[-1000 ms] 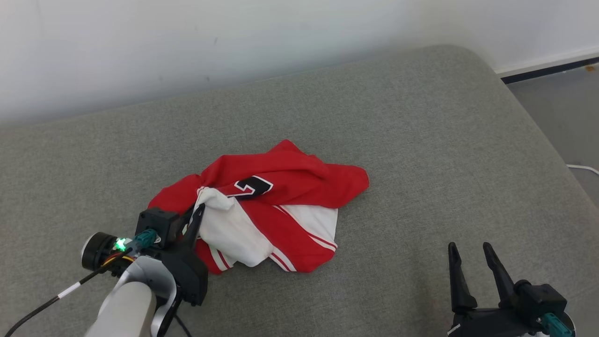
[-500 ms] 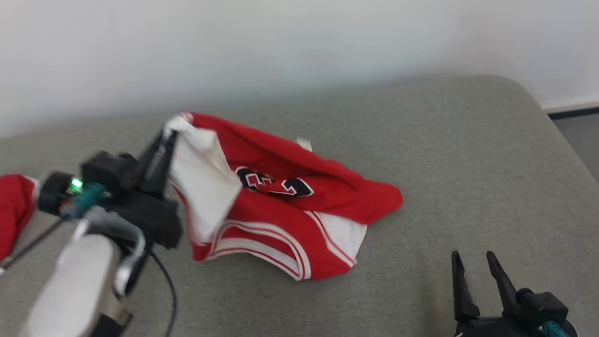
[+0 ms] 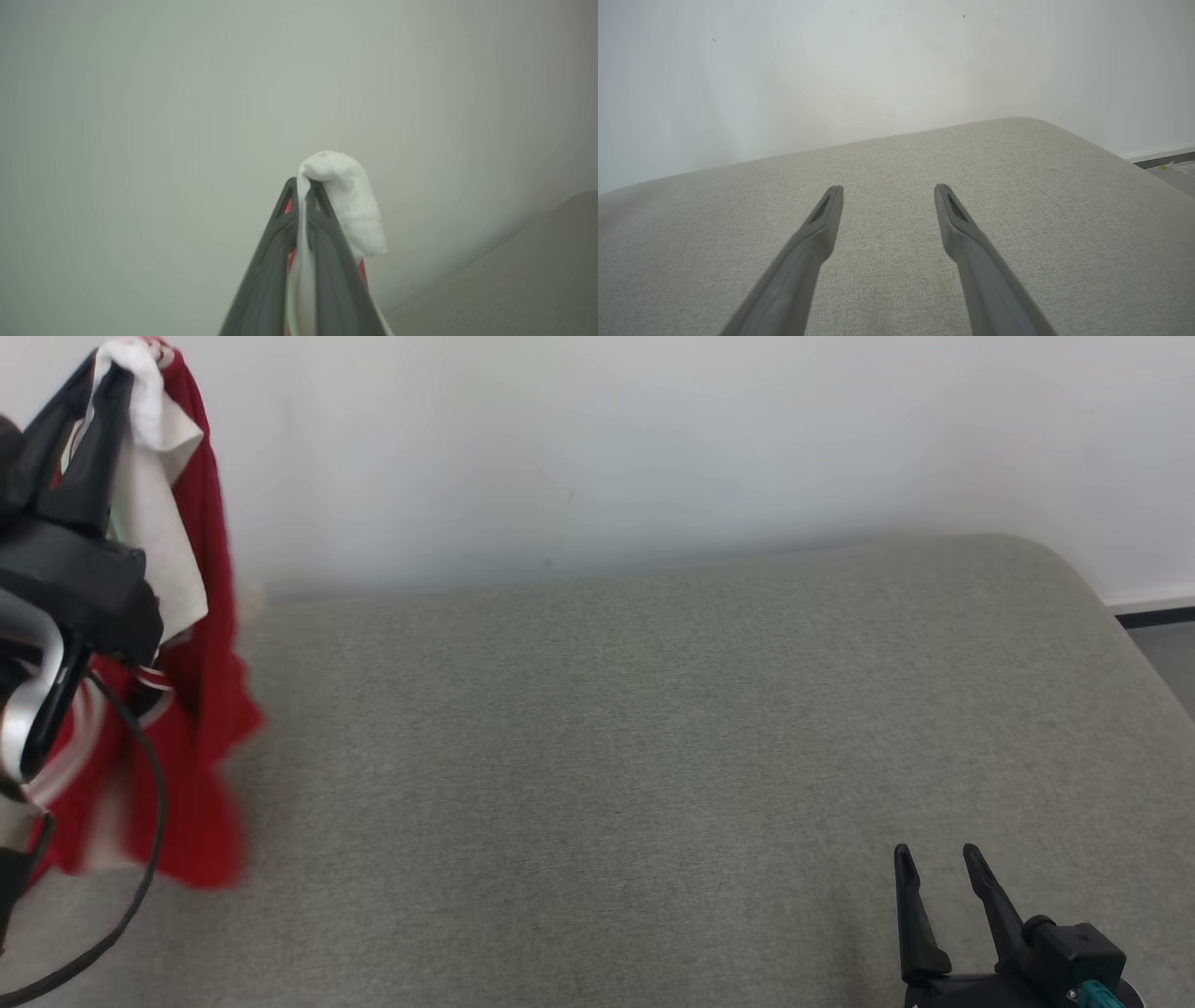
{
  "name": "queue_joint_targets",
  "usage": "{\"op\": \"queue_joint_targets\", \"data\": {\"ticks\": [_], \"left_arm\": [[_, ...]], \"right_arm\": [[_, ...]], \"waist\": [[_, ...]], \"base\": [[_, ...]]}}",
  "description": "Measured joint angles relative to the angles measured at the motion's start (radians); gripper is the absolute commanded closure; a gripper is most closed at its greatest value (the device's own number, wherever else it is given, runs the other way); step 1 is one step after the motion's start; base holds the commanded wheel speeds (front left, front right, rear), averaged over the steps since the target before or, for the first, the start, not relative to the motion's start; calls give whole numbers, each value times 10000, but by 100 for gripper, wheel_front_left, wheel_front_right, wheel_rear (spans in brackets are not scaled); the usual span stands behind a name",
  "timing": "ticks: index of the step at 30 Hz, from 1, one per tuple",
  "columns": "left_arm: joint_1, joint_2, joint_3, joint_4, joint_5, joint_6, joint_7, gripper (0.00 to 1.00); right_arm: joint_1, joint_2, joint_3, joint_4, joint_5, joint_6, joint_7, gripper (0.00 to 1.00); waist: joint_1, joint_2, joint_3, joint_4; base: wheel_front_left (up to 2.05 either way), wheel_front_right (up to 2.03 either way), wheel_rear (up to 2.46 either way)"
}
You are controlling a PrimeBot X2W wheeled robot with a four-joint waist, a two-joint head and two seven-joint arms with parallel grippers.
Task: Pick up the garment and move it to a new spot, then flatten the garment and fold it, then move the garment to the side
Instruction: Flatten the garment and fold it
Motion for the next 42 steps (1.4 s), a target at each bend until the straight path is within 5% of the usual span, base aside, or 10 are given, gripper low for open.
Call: {"op": "queue_joint_targets", "data": {"ticks": [5,14,24,32,33,34,35,42], "left_arm": [[28,-305,-422,-157,-224,0,46,100],[1965,-2393,-1735,-90,-709,372,-280,100],[2009,-4462,-3361,1964,-752,205,-1126,100],[1034,-5317,-4399,3446,-888,59,-2017,100],[978,-5352,-4543,3649,-949,59,-2113,64],[923,-5361,-4694,3843,-949,59,-2240,42],[887,-5379,-4800,4011,-986,58,-2382,0],[733,-5411,-5342,4255,-1365,196,-3382,0]], "right_arm": [[11,4,13,17,50,0,0,0],[-74,0,13,8,67,0,0,0],[-451,0,8,-46,25,0,0,0],[-692,-2,-23,-48,13,0,0,0],[-703,-2,-29,-52,13,0,-2,0],[-705,-2,-33,-46,13,0,0,0],[-707,0,-50,-31,13,0,0,0],[-611,-2,-178,-10,-111,0,0,0]], "waist": [[0,0,45,-254],[0,0,311,-737],[2,1,947,-1323],[2,1,1374,-1765],[2,1,1408,-1800],[3,1,1434,-1830],[3,1,1440,-1847],[2,1,1199,-1642]], "base": [[0,0,0],[0,0,0],[0,0,0],[0,0,0],[0,0,0],[0,0,0],[0,0,0],[0,0,0]]}}
